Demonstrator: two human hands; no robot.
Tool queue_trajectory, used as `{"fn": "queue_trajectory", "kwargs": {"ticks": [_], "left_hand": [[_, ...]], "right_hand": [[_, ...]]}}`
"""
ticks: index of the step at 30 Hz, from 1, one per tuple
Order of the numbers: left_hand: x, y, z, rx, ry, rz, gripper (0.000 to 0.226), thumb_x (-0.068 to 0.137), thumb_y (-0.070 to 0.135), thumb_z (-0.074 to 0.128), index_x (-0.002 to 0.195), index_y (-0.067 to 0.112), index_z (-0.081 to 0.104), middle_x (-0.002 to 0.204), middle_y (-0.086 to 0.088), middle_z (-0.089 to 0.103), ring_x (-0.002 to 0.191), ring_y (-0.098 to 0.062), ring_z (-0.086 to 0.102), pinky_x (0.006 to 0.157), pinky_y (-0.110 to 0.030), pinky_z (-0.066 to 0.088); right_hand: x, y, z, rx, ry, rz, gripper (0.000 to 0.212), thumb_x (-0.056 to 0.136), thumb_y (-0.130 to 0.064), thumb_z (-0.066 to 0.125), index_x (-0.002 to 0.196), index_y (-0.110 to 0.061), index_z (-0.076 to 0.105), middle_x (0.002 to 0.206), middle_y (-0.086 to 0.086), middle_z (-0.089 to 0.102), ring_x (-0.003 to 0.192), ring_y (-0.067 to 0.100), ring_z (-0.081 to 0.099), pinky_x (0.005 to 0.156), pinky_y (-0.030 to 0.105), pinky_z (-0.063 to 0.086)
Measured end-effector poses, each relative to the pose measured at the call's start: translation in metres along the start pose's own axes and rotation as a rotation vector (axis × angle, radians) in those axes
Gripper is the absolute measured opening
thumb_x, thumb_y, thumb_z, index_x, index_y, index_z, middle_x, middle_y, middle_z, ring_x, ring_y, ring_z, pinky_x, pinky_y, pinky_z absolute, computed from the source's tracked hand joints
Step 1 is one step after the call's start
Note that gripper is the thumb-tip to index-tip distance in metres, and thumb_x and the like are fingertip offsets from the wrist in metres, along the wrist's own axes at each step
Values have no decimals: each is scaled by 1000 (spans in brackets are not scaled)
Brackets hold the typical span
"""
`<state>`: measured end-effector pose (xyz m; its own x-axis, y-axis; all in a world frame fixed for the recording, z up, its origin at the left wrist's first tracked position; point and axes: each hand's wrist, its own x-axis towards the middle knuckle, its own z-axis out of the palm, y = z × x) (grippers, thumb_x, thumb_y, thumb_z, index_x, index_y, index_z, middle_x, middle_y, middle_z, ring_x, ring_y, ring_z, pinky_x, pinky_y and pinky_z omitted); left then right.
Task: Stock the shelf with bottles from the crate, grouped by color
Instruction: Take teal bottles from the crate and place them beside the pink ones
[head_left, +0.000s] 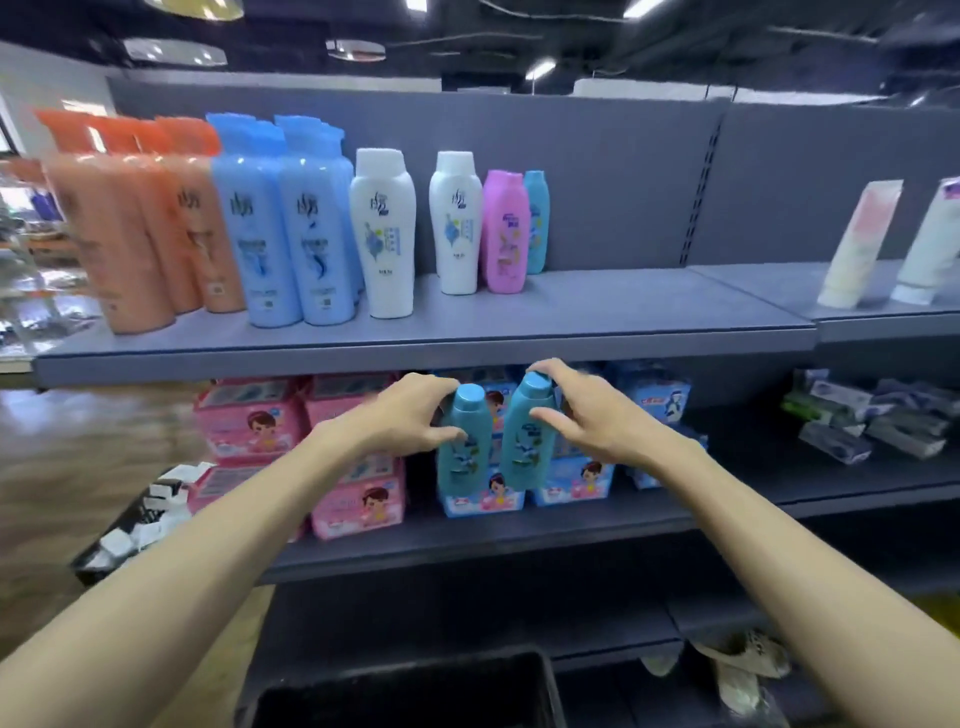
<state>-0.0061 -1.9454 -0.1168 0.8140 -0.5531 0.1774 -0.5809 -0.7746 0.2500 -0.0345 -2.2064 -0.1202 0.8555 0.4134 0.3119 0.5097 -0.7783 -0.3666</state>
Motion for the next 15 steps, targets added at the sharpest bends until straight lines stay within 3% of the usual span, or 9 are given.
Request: {"fn": "queue_trajectory", "kwargs": {"ticks": [3, 7, 11, 15], "left_hand": [[7, 8, -41, 20, -15, 55, 33, 81, 47, 67, 93, 18, 58, 87, 4, 66, 79, -16, 62, 74, -43, 52], [16, 29, -113, 23, 25, 94, 24, 85, 37, 70, 100, 18, 63, 92, 7, 68, 81, -8, 63, 76, -31, 53], [30, 47, -165, -43, 94, 84, 12, 89, 24, 68, 100, 22, 62, 91, 13, 67, 79, -3, 62, 68, -10, 47], [53, 52, -180, -48, 129, 62, 19, 91, 24, 65, 108, 16, 62, 97, 5, 66, 85, -13, 64, 65, -13, 48]], "right_hand": [[9, -11, -39, -51, 83, -56, 36, 98, -27, 56, 130, -23, 41, 96, -15, 57, 77, 2, 51, 71, 22, 36], [24, -26, -93, -55, 169, -100, 38, 99, -22, 55, 134, -17, 41, 76, -20, 49, 68, -12, 50, 61, 9, 34], [49, -36, -132, -49, 201, -115, 43, 100, -27, 51, 140, -21, 37, 108, -7, 58, 84, 6, 53, 77, 21, 36], [73, -39, -152, -69, 186, -95, 42, 101, -28, 48, 140, -21, 34, 116, -1, 59, 95, 17, 57, 81, 33, 48]]}}
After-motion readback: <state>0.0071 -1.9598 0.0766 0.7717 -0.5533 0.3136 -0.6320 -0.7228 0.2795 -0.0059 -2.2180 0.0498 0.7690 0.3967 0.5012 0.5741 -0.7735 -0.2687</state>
